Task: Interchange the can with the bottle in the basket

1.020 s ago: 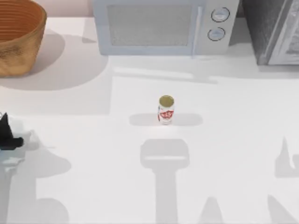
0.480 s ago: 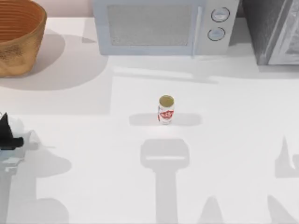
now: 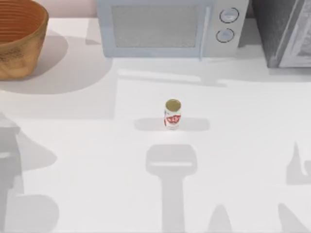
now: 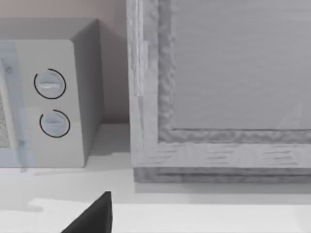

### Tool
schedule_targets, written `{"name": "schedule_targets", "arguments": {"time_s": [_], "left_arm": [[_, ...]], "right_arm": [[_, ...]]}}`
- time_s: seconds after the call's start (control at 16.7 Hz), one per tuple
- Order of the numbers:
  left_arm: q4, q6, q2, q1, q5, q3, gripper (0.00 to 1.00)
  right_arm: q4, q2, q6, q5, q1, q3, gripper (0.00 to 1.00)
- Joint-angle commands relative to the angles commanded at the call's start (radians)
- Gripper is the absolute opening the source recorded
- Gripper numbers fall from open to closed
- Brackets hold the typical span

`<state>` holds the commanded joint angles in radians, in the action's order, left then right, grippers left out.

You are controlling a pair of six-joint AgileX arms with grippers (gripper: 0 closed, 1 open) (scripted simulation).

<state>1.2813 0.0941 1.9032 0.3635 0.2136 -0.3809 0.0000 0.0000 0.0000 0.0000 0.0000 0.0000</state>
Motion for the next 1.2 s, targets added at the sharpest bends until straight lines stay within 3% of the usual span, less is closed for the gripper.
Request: {"name": "schedule_targets", "arguments": {"time_s": [0.36, 0.78, 0.96, 1.2], "left_arm": [[-0.511, -0.013, -0.129, 0.118, -0.059, -0.413, 0.00], [-1.133, -0.020, -0.165, -0.020, -0.014, -0.896, 0.00], [-1.266, -0.020, -0.157, -0.093, 0.018, -1.019, 0.00], [-1.312, -0.019, -0.148, -0.132, 0.035, -1.069, 0.00]], "right_arm": [[0.000, 0.000, 0.000, 0.000, 0.000, 0.000, 1.00], [0.000, 0.000, 0.000, 0.000, 0.000, 0.000, 1.00], [0.000, 0.000, 0.000, 0.000, 0.000, 0.000, 1.00], [0.000, 0.000, 0.000, 0.000, 0.000, 0.000, 1.00]]}}
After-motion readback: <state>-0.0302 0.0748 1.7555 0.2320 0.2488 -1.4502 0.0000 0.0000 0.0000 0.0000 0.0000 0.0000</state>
